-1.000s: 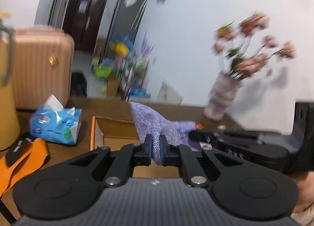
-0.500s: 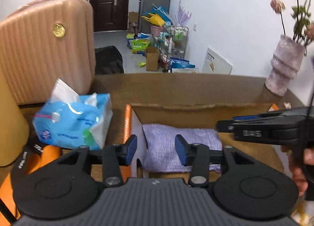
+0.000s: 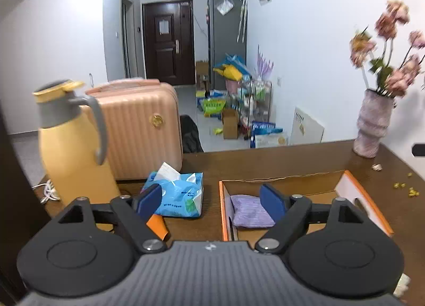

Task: Organize soft objects
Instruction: 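Carry the bag into the red box and open both grippers, then lower both grippers onto the pink-and-cream sponge and close them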

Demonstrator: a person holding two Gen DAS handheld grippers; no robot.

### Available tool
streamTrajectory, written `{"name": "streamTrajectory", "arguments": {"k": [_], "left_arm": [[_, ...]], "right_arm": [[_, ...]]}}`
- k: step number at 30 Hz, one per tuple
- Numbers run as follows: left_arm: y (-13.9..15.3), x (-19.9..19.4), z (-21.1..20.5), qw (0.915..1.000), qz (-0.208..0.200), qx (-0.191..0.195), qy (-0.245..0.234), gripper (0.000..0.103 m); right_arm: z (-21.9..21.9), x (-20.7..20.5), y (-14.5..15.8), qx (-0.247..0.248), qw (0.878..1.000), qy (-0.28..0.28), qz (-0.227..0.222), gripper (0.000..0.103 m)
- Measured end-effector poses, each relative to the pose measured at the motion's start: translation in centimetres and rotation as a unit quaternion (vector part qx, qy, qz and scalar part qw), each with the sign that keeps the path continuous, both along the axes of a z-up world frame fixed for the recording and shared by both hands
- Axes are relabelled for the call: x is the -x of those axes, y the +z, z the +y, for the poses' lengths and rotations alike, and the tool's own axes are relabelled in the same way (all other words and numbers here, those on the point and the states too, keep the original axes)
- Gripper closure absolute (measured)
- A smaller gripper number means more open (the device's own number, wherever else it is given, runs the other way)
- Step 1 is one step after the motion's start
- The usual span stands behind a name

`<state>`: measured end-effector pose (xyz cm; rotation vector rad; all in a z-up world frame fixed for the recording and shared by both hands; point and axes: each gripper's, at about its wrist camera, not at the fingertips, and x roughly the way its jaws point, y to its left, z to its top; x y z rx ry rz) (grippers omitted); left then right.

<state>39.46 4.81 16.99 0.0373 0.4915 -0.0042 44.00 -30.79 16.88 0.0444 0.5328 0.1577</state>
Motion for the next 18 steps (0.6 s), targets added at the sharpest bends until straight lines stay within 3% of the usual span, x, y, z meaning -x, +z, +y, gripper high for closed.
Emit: {"name": "streamTrajectory", "arguments": {"k": [4,8,14,18], "left_arm": [[0.3,5.7,-0.7,0.9997,-0.023,-0.007,-0.002,0.015],[-2.4,13.6,-1.7,0.9984,-0.053,0.002,-0.019,0.008],[-9.7,25.2,-3.6,0.997,-0.069,0.029,-0.018,0.004],[-13.7,30.6,-4.6,0.9976,-0.068,-0.003,0.005,0.001]], "right_arm": [[-2.4,5.9,0.3,-0.017,1.0,-0.001,-0.019,0.028],[-3.1,13.0,-1.3,-0.006,0.999,0.008,-0.052,0.023],[-2.8,26.1,-7.8,-0.022,0.994,0.035,-0.097,0.018],[-1.3,34.1,-13.0,0.017,0.992,0.03,-0.119,0.014]]}}
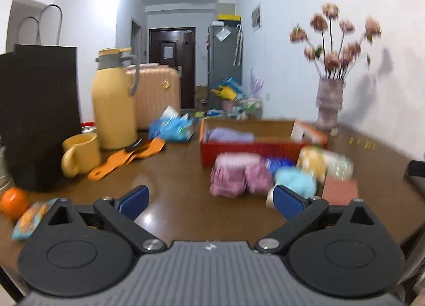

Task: Organize soft objects
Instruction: 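Lower both grippers onto the pink-and-cream sponge and close them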

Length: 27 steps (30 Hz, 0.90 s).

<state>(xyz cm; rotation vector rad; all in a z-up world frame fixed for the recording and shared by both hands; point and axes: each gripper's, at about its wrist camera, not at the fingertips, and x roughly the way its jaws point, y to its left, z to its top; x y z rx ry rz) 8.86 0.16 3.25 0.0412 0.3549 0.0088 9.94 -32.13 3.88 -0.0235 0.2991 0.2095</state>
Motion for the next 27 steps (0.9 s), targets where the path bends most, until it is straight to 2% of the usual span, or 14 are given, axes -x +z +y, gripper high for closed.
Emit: {"name": "streamTrajectory", "arguments": {"k": [3,7,9,13,14,16,18,21,23,24,25,27], "left_arm": [[-1.6,1.8,-1.3,0.9998,0.012,-0.017,-0.008,0.001],[-2.2,1.7,-3.0,0.9992,0.014,-0.017,-0.033,0.001],[-2.5,0.8,-3.8,0.9988,0.02,0.006,-0.045,0.001],[-3.4,-2.3,-6.6,0.9923,0.054,0.06,-0.094,0.002],[-3.7,-3.4,-7.6,0.9898,0.065,0.068,-0.107,0.003],[-4.1,-5.4,-9.1,0.9848,0.081,0.089,-0.125,0.012],[-4.4,-7.3,-10.2,0.9803,0.088,0.115,-0.134,0.026],[-5.0,-10.4,-10.8,0.9697,0.119,0.168,-0.132,0.033],[-5.7,-12.1,-10.5,0.9597,0.15,0.201,-0.127,0.039],[-6.0,-12.5,-10.2,0.9561,0.16,0.209,-0.13,0.042],[-6.2,-12.9,-9.8,0.9531,0.168,0.212,-0.136,0.044],[-6.6,-12.9,-8.6,0.9527,0.173,0.203,-0.145,0.047]], "right_arm": [[0.3,3.6,-2.9,-0.012,1.0,-0.015,0.009,0.014],[0.1,3.5,-4.5,-0.008,0.999,-0.004,0.049,0.011],[-0.1,2.9,-4.9,-0.008,0.999,0.001,0.043,0.011],[-1.4,0.3,-5.8,-0.054,0.998,0.027,0.031,0.011],[-1.7,-1.1,-6.0,-0.062,0.997,0.03,0.038,0.012],[-2.3,-4.4,-6.3,-0.072,0.996,0.027,0.051,0.013],[-2.8,-7.8,-6.6,-0.095,0.993,0.026,0.066,0.02],[-3.4,-12.8,-7.6,-0.135,0.985,0.036,0.101,0.035],[-3.4,-15.3,-8.7,-0.145,0.981,0.032,0.126,0.055],[-3.4,-16.0,-9.3,-0.148,0.978,0.03,0.14,0.06],[-3.3,-16.3,-9.8,-0.155,0.975,0.031,0.154,0.06],[-3.1,-14.9,-9.9,-0.178,0.969,0.039,0.168,0.06]]}}
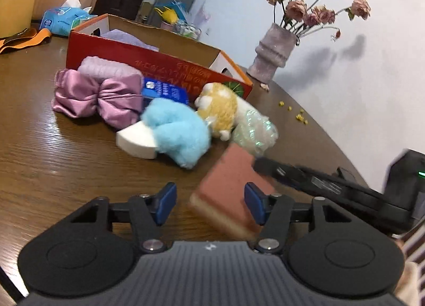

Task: Organize soft objects
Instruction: 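Lower both grippers onto the pink-and-cream sponge and close them, then carry the sponge into the red box and open both grippers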

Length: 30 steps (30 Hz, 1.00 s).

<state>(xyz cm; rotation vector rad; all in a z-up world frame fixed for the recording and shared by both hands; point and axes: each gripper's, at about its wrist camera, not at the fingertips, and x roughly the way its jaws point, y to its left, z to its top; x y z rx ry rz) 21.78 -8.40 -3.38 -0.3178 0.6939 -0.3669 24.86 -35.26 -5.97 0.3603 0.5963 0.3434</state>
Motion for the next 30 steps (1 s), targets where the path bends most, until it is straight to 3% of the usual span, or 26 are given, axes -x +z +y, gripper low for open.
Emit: {"name": "streamTrajectory", "arguments": {"k": [3,6,10,12,15,20,26,30], "left_arm": [[-0.6,0.6,2.4,1.0,0.003,-0.009,0.001,0.049],[-0.3,0.7,4.1,0.9986,0.012,-0.007,0.05,0.051],[1.0,1.2,5.2,0.9963,-0.017,-0.035,0.077,0.049],[1.8,2.0,5.8,0.9961,-0.033,-0.037,0.073,0.039],[2.1,2.8,6.4,0.9985,-0.023,-0.027,0.042,0.04],[0.8,3.1,6.4,0.9995,0.009,-0.003,0.03,0.053],[-0.1,1.8,6.9,0.9977,0.041,0.049,0.019,0.056],[-0.6,1.3,6.8,0.9968,0.047,0.063,0.015,0.07]], "right_arm": [[1.9,3.7,0.4,0.006,1.0,0.009,0.008,0.06],[4.0,6.7,0.5,0.008,1.0,0.019,0.002,0.06],[5.4,7.7,0.4,0.01,1.0,0.027,-0.009,0.061],[5.7,7.7,0.6,0.023,1.0,0.002,-0.016,0.062],[6.5,7.6,1.0,0.038,0.999,-0.01,-0.014,0.066],[6.2,8.0,1.4,0.007,1.0,-0.003,-0.006,0.067],[6.4,6.9,1.4,-0.005,1.0,0.011,-0.003,0.067],[6.6,5.6,0.6,-0.042,0.998,0.039,0.034,0.068]]}}
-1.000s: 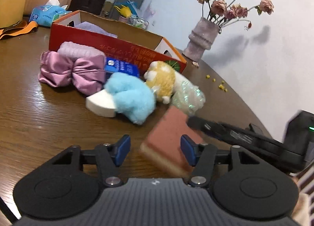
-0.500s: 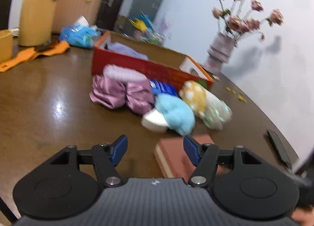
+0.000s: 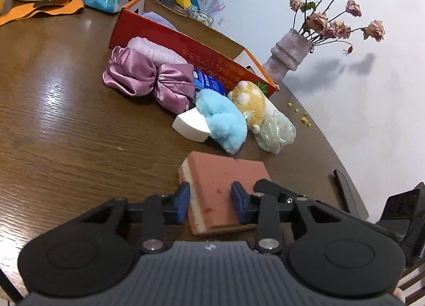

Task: Organize soft objects
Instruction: 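Carry the sponge into the red box and open both grippers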

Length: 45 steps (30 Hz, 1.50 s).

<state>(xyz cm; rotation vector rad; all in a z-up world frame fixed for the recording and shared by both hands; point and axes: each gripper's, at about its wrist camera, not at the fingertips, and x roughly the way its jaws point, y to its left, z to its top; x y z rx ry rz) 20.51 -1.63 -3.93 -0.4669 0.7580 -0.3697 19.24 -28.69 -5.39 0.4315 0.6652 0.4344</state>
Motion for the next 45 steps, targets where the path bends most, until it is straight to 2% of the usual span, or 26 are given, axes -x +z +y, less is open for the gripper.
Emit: {"name": "streamTrajectory", "arguments": {"k": [4,6,9,11,13,16,19,22,24,26,28,30,33,35,37,39,41,43,45], "left_arm": [[1.1,-0.6,-0.3,0.9997,-0.024,-0.003,-0.002,0.074],[2.2,-1.6,-0.1,0.9991,-0.043,0.005,-0.007,0.074],[5.1,-5.7,0.0,0.9976,-0.064,0.014,-0.022,0.074],[7.8,-9.6,-0.4,0.9943,-0.101,-0.003,-0.034,0.074],[9.6,-14.2,-0.7,0.9917,-0.12,-0.007,-0.046,0.074],[10.1,-22.9,-1.8,0.9939,-0.09,-0.011,-0.063,0.074],[8.8,-31.3,-2.9,0.9976,-0.03,0.012,-0.061,0.074],[6.7,-36.9,-4.8,0.9987,0.007,-0.01,-0.049,0.074],[5.5,-39.2,-6.1,0.9982,0.027,-0.033,-0.043,0.075],[4.5,-40.9,-7.0,0.9976,0.038,-0.043,-0.038,0.074],[3.9,-41.7,-7.7,0.9968,0.044,-0.057,-0.034,0.079],[3.2,-42.2,-7.8,0.9964,0.048,-0.061,-0.035,0.079],[3.5,-42.1,-7.7,0.9965,0.045,-0.063,-0.031,0.076],[4.7,-41.1,-7.1,0.9965,0.028,-0.073,-0.028,0.075],[6.5,-39.6,-6.5,0.9961,0.007,-0.085,-0.025,0.074],[8.7,-37.7,-5.8,0.9943,-0.016,-0.103,-0.026,0.066],[11.0,-35.6,-4.9,0.9906,-0.044,-0.128,-0.021,0.061],[13.4,-32.6,-3.6,0.9831,-0.086,-0.161,-0.009,0.054],[15.3,-29.9,-2.3,0.9749,-0.115,-0.19,0.006,0.04]], "right_arm": [[0.1,-0.3,0.4,-0.003,1.0,0.007,-0.001,0.073],[0.2,-0.4,1.6,0.004,1.0,0.004,-0.021,0.073],[0.3,-2.3,4.3,0.018,0.998,-0.006,-0.059,0.073],[-0.1,-5.5,6.4,0.013,0.997,-0.011,-0.073,0.073],[-0.4,-9.2,8.5,0.01,0.996,-0.013,-0.091,0.073],[-1.1,-17.1,10.3,0.017,0.996,-0.026,-0.088,0.074],[-0.8,-25.0,10.5,0.07,0.994,-0.047,-0.066,0.074],[-0.9,-31.9,9.6,0.113,0.992,-0.052,-0.032,0.074],[-0.9,-36.0,8.3,0.132,0.99,-0.054,0.01,0.074],[-0.3,-38.4,7.0,0.173,0.983,-0.054,0.024,0.075],[0.9,-39.2,6.4,0.227,0.973,-0.048,0.007,0.075],[2.0,-39.9,6.0,0.275,0.96,-0.047,0.0,0.076],[2.9,-40.5,5.8,0.319,0.947,-0.046,-0.003,0.076],[3.2,-40.2,6.2,0.322,0.946,-0.043,0.001,0.069],[3.0,-39.3,7.5,0.314,0.949,-0.041,-0.01,0.067],[2.7,-38.3,9.2,0.321,0.945,-0.048,-0.037,0.066],[2.3,-36.7,11.5,0.325,0.943,-0.05,-0.053,0.06],[1.5,-34.5,13.7,0.321,0.943,-0.049,-0.072,0.053],[0.7,-31.9,15.8,0.321,0.942,-0.046,-0.09,0.048]]}}
